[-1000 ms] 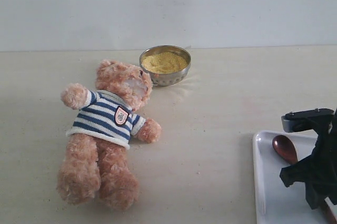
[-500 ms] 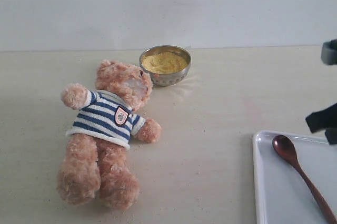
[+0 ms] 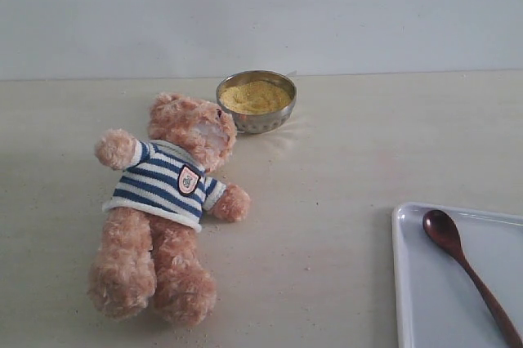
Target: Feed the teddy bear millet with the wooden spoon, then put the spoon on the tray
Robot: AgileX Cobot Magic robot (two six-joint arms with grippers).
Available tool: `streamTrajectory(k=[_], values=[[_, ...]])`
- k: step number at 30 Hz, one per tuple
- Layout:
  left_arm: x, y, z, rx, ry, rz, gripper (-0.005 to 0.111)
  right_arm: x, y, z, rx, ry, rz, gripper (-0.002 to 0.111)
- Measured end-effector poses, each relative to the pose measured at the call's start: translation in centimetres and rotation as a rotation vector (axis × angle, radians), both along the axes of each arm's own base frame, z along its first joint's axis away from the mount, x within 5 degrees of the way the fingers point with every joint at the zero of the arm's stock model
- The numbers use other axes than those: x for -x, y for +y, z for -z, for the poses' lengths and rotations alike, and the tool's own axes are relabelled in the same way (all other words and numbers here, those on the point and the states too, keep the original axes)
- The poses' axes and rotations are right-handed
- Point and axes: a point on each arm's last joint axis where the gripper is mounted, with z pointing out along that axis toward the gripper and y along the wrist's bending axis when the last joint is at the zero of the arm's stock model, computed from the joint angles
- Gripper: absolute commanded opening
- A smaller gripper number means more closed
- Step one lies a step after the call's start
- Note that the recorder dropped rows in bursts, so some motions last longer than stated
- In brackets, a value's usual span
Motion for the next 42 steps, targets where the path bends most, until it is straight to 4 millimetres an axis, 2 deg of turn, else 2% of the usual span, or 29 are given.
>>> streamTrajectory(k=[3,9,19,24,29,34,38,42], values=[[0.0,0.0,0.0,0.000,0.000,0.000,0.005,1.5,-0.4,-1.5,0.067,-0.130,-0.017,0.000],[0.0,0.0,0.0,0.000,0.000,0.000,0.005,4.1,-1.0,-2.1,0.104,-0.164,-0.022,0.000],[0.0,0.0,0.0,0.000,0.000,0.000,0.005,4.9,-1.2,-2.2,0.136,-0.191,-0.025,0.000],[0.0,0.0,0.0,0.000,0.000,0.000,0.005,6.8,-2.5,-2.8,0.158,-0.258,0.091,0.000],[0.0,0.0,0.0,0.000,0.000,0.000,0.005,9.5,-3.8,-2.1,0.205,-0.208,0.241,0.000],[0.0,0.0,0.0,0.000,0.000,0.000,0.005,12.5,-4.0,-1.7,0.253,-0.251,0.298,0.000],[0.0,0.0,0.0,0.000,-0.002,-0.001,0.005,12.8,-4.4,-0.2,0.266,-0.121,0.318,0.000],[0.0,0.0,0.0,0.000,-0.002,-0.001,0.005,12.0,-4.3,0.9,0.233,-0.147,0.309,0.000]])
